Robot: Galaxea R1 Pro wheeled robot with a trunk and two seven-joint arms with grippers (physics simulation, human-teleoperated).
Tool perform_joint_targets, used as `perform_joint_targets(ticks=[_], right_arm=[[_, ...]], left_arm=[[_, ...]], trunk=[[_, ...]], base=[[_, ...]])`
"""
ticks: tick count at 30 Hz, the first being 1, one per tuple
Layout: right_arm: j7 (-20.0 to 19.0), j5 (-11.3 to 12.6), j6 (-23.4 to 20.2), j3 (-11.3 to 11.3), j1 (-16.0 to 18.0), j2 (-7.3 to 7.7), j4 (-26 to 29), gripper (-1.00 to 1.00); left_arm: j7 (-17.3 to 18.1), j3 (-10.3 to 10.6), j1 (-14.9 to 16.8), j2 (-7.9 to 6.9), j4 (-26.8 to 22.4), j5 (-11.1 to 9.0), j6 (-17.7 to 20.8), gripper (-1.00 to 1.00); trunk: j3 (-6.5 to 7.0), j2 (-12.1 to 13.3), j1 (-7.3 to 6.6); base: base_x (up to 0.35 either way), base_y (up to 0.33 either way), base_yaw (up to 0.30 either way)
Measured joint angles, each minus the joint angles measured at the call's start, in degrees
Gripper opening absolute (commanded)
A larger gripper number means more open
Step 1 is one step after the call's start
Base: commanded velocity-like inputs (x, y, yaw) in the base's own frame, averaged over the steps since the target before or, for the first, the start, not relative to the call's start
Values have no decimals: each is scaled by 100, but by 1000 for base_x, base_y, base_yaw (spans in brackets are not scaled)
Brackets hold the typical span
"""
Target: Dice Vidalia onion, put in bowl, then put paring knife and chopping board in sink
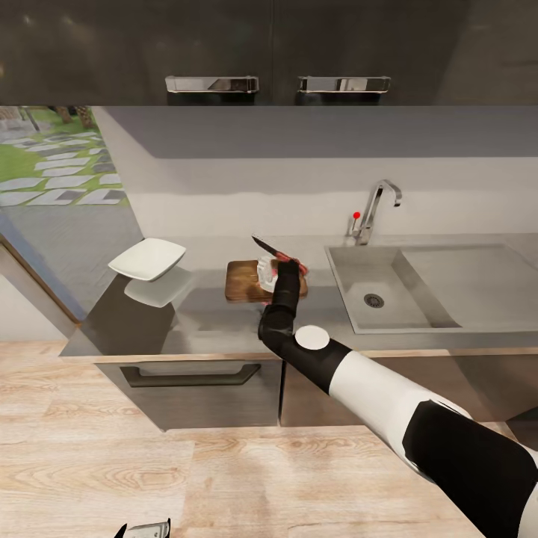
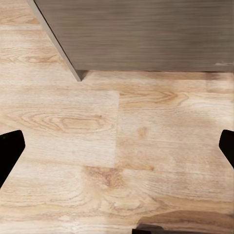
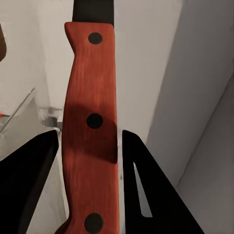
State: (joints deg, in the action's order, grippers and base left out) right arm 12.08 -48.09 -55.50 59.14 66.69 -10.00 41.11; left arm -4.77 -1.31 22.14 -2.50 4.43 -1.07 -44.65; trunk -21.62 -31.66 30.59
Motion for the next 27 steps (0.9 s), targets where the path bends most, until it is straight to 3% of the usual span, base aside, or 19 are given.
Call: perform_joint_targets(ticks=[7,27], right_arm=[[-430,-7,3,224,0,0,-9,-100],[-487,16,83,258,0,0,-155,-100]], left_arm=[[0,0,0,1,0,0,0,100],[0,0,0,3,0,0,0,100]], trunk=[[0,0,0],[0,0,0]], base=[[0,0,0],[0,0,0]])
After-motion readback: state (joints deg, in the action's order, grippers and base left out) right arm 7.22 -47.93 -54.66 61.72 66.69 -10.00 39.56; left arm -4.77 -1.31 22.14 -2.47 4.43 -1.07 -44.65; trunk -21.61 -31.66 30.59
